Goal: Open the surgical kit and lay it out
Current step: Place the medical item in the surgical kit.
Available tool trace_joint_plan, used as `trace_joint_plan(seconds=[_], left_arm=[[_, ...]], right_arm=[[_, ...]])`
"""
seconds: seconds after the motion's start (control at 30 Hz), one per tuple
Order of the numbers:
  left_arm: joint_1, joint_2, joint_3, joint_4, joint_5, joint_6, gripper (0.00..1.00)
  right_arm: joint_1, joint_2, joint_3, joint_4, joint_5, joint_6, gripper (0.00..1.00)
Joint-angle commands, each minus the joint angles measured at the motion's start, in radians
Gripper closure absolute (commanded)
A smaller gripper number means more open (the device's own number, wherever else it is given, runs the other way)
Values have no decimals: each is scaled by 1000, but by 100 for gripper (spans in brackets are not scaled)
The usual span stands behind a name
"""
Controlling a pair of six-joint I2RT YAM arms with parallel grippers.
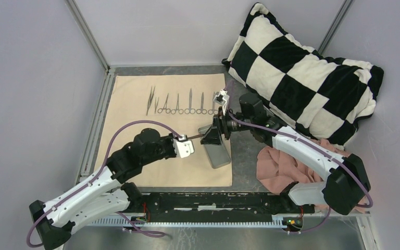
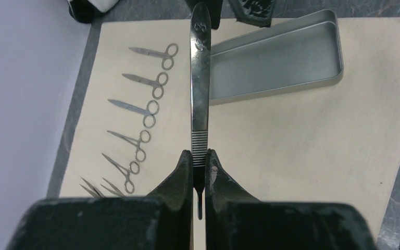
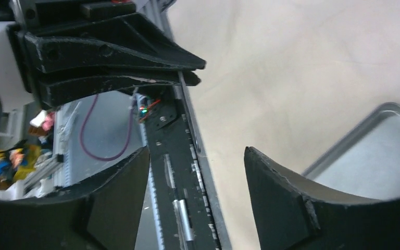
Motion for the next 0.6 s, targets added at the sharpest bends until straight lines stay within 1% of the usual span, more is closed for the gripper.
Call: trace_joint_plan(seconds=[0.0, 0.07, 0.1, 0.17, 0.23, 0.27, 0.33, 0.43, 0.53, 0.57], left_arm=[[-2, 44, 61, 2, -112, -195, 98], [1, 53, 51, 25, -139, -251, 98], [4, 54, 38, 45, -169, -276, 98], [20, 61, 30, 83, -205, -317, 98], [80, 80, 52, 85, -186, -348, 98], [133, 95, 67, 81, -151, -356, 98], [282, 117, 90, 74, -62, -393, 98], [546, 139, 93, 96, 61, -445, 98], [756, 194, 94, 113, 109, -467, 98], [789, 218, 86, 130, 107, -478, 98]], right_arm=[[-26, -88, 58, -118, 242, -163, 20], [-35, -122, 87, -246, 447, -249, 14], [-39, -149, 87, -285, 532, -284, 13], [-51, -211, 51, -300, 645, -306, 11], [-58, -281, 4, -283, 687, -312, 10], [-58, -310, -14, -279, 693, -315, 10], [-61, -349, -33, -282, 694, -330, 10], [-60, -388, -56, -285, 696, -333, 10], [-61, -410, -80, -283, 670, -334, 9], [-59, -414, -86, -281, 663, -334, 10]])
